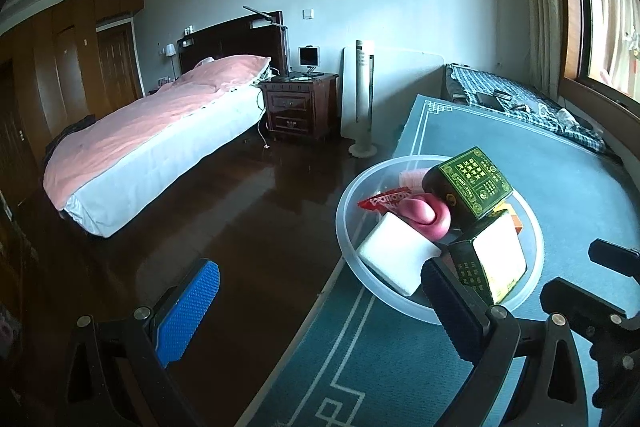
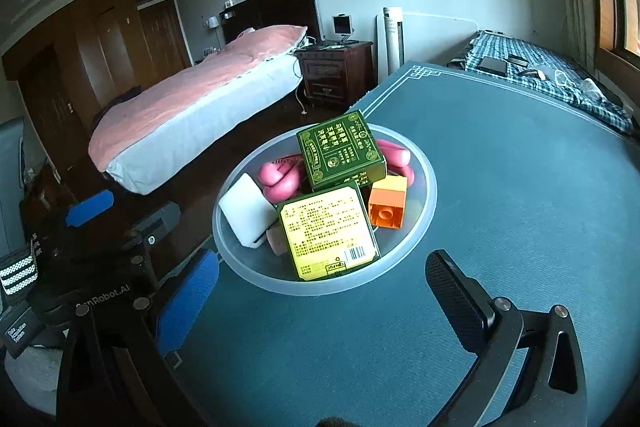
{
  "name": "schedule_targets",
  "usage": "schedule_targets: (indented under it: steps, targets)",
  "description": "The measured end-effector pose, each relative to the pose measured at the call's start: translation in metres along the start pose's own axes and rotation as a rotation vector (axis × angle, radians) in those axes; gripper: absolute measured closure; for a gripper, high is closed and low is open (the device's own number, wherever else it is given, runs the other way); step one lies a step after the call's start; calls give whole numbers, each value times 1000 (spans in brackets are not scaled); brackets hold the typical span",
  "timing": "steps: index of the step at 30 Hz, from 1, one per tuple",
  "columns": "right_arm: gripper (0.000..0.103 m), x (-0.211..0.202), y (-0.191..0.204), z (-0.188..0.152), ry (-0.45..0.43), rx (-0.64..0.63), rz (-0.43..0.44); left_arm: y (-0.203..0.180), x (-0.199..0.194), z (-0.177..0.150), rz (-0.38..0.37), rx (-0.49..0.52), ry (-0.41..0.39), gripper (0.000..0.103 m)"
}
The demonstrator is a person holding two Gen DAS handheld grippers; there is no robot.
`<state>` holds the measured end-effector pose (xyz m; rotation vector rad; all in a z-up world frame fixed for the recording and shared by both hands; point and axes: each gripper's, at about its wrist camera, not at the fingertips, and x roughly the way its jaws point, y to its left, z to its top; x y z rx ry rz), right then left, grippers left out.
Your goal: Organize objects
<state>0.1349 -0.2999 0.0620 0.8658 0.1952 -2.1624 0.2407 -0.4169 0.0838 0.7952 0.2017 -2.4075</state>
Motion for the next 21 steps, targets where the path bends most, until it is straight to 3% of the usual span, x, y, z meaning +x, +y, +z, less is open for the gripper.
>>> schedule_targets:
  steps: [10, 21]
  targets:
    - [0, 1, 6, -4, -22, -52, -7, 0, 0, -2, 3, 1, 13, 0]
    - [0, 7, 4, -3, 12, -40, -8, 1, 0, -1, 2, 4, 18, 0]
